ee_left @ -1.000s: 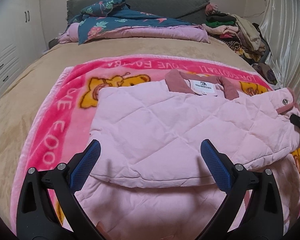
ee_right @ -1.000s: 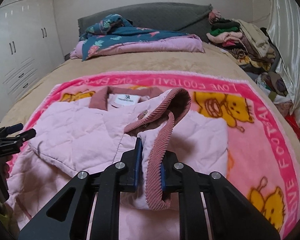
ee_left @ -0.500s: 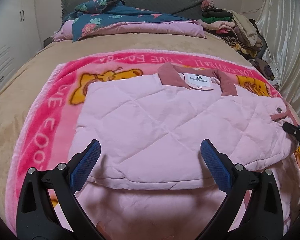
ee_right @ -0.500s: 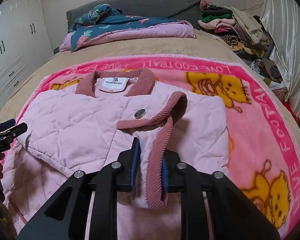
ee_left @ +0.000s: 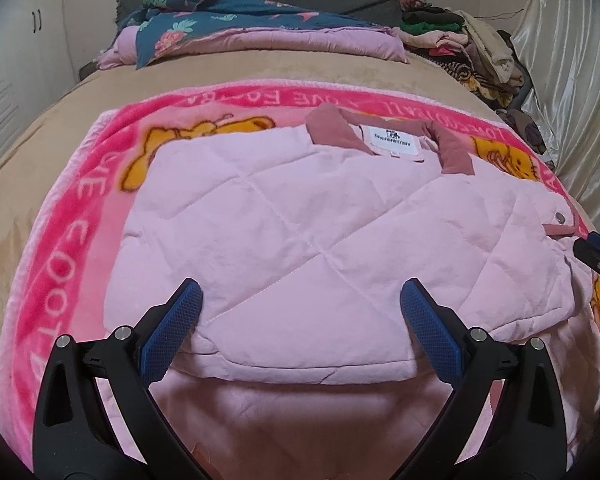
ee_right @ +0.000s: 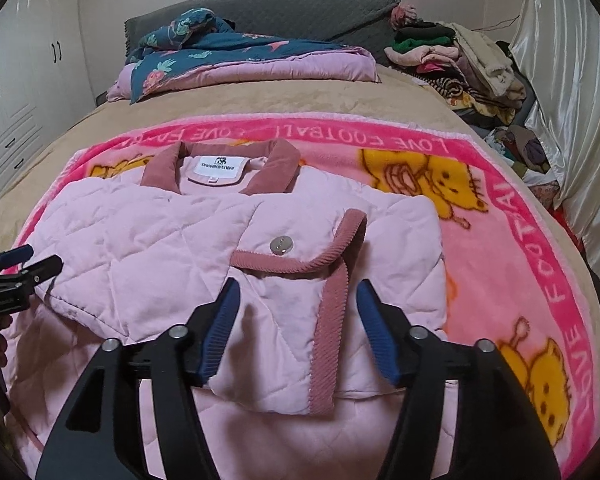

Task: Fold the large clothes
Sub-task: 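Open the right tool and lift it off the jacket, then move both open tools back along the jacket body toward its hem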

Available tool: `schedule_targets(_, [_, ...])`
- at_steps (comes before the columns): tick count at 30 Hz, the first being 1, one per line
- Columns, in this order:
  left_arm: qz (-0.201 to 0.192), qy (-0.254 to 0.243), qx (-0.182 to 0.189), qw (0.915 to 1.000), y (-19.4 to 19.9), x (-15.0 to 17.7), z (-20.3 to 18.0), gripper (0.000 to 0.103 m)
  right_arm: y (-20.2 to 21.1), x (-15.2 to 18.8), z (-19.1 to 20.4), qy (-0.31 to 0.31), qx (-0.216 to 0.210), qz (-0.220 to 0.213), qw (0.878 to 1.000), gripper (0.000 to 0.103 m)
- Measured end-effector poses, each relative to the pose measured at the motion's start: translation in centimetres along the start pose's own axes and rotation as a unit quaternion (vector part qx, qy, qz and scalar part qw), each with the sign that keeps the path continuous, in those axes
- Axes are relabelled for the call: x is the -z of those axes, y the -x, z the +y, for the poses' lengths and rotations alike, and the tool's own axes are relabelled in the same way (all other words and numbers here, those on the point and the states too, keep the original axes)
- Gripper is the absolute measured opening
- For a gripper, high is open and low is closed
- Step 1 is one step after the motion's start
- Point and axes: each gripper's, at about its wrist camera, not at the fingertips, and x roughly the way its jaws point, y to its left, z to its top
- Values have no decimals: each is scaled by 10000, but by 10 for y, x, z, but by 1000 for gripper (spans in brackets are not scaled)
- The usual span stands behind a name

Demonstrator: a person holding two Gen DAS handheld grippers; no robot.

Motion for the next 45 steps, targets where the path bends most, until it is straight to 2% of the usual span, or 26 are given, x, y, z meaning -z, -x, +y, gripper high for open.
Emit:
schedule_targets(6, [241,82,39,9997,-13,4,5,94,7,-2,6,95,153,-188,9997,75])
schedule_targets(14, [351,127,-7,9993,-23,10,6,95,7,-9,19,218,-45,-222,9995,78])
schedule_targets(20, [344,143,0,9993,-23,10,6,95,-16,-7,44,456,-408,180,9980,84])
schedule_targets(23, [342,142,-4,9993,-22,10,6,95,-33,-4,54,604,-355,434,9966,89])
schedule_targets(26, [344,141,-2,9993,-22,10,6,95,-56,6,54,470,-411,801,9948,94])
schedule_targets(31, [342,88,-26,9994,-17,10,2,95,-73,11,51,326,-437,935,9941,97])
schedule_targets(36, [329,114,17,9994,-7,9,2,95,-58,9,46,140,-556,857,9947,97])
schedule_targets(45, [237,96,145,9996,17,11,-2,95,-12,9,33,-66,-497,445,9978,98])
